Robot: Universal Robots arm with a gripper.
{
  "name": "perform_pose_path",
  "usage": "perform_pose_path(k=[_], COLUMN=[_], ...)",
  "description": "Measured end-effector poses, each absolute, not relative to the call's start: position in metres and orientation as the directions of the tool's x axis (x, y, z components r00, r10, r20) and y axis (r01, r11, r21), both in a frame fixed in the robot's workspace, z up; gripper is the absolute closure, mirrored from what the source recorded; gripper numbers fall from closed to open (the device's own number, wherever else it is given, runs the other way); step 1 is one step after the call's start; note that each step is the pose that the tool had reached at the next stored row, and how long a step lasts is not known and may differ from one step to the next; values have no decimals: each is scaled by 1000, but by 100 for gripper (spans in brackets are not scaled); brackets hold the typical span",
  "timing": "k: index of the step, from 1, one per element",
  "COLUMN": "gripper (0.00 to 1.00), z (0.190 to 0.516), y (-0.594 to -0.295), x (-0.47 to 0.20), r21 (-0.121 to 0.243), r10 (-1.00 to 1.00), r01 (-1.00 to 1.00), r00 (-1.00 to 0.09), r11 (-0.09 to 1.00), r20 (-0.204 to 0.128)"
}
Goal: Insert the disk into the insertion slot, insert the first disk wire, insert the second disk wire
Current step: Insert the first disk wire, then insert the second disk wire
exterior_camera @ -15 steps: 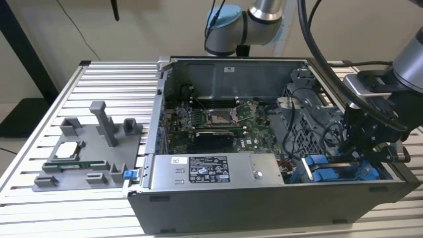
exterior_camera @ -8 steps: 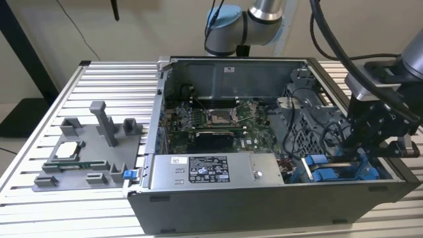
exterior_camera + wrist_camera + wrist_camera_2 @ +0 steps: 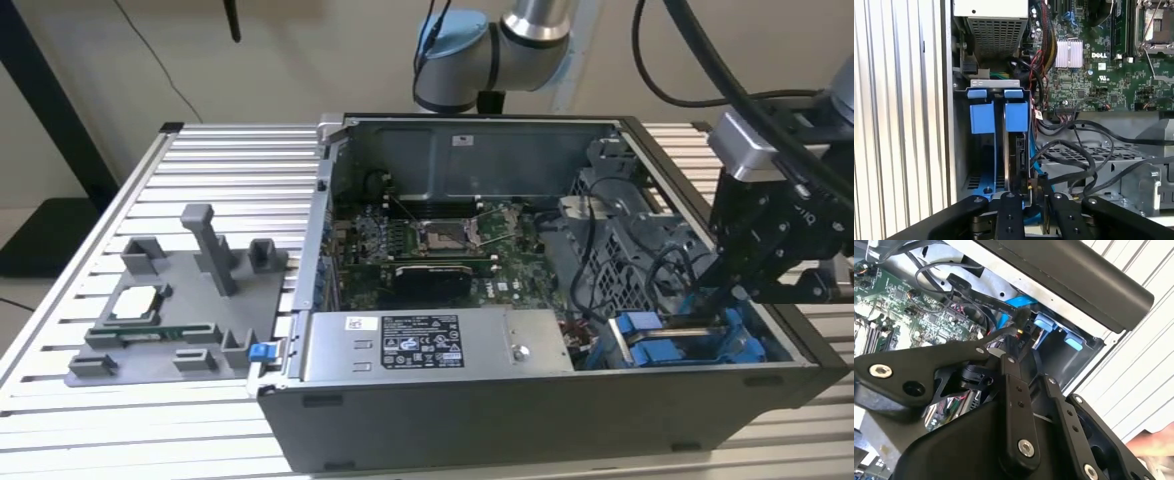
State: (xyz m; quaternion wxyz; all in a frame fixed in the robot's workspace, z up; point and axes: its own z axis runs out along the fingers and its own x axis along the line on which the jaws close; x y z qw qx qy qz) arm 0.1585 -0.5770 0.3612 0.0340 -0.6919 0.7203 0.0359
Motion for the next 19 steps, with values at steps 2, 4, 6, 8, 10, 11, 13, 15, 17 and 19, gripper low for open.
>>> perform_pose_path(k=[2,4,6,8,10,11,13,15,17,19], gripper=[0,0,0,0,0,0,0,0,0,0], z=[366,371,372,373,372,373,373,374,374,374], y=[-577,-577,-577,-577,-577,-577,-577,-577,-577,-577], x=[159,159,159,159,159,159,159,159,159,159], r21=[5,5,5,5,5,5,5,5,5,5], r10=[-994,-994,-994,-994,-994,-994,-994,-994,-994,-994], r01=[-999,-999,-999,-999,-999,-999,-999,-999,-999,-999], r00=[-40,-40,-40,-40,-40,-40,-40,-40,-40,-40], r11=[40,40,40,40,40,40,40,40,40,40], r20=[-98,-98,-99,-99,-99,-98,-98,-98,-99,-98])
